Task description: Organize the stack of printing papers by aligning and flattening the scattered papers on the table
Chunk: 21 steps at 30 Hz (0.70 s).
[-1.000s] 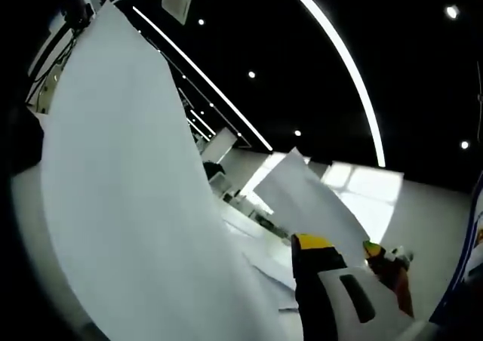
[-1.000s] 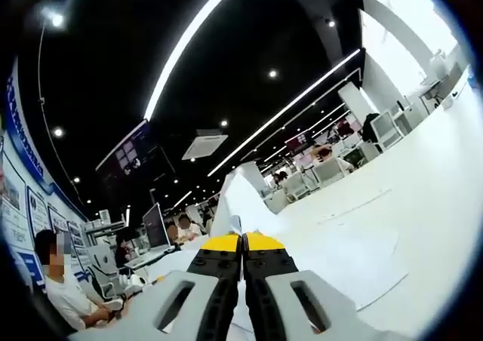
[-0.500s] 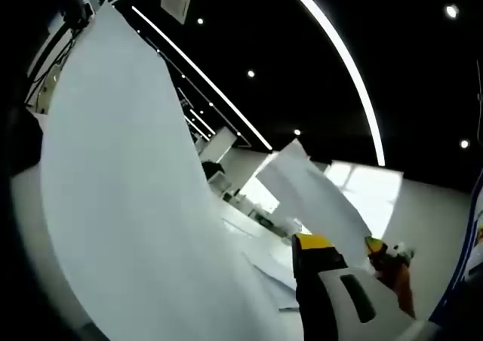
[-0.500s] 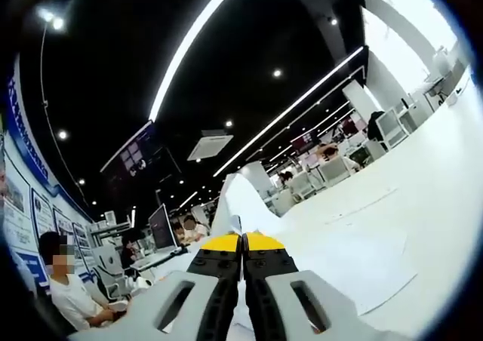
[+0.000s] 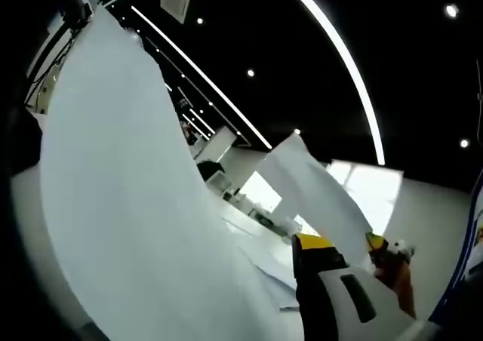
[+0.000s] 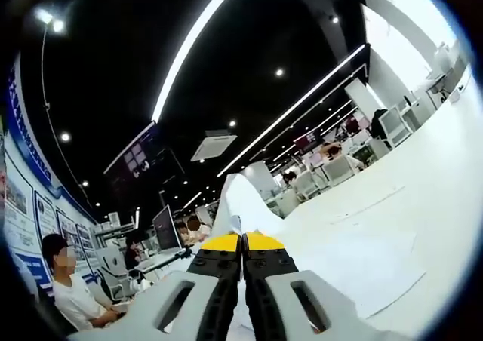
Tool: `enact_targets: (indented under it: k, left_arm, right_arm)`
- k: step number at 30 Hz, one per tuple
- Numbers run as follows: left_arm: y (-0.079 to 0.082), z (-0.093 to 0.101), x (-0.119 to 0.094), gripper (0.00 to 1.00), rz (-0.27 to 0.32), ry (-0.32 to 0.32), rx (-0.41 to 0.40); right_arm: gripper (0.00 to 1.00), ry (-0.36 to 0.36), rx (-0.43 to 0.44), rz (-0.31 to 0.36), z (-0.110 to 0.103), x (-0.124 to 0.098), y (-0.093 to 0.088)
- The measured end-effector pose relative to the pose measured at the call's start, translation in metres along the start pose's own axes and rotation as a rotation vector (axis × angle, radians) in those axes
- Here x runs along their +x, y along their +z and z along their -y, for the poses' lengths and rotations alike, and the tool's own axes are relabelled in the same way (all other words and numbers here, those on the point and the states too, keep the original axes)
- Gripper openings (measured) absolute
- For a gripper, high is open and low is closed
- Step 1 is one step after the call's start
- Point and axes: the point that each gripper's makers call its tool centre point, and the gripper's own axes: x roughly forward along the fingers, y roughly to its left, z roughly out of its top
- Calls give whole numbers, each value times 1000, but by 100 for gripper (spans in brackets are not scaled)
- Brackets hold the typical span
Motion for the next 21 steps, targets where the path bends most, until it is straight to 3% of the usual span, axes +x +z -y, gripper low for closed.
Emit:
enact_targets:
  k: [21]
  left_arm:
    - [0,-2,0,40,1,0,5]
  right_arm:
    - [0,22,16,-8,-7,8,-6]
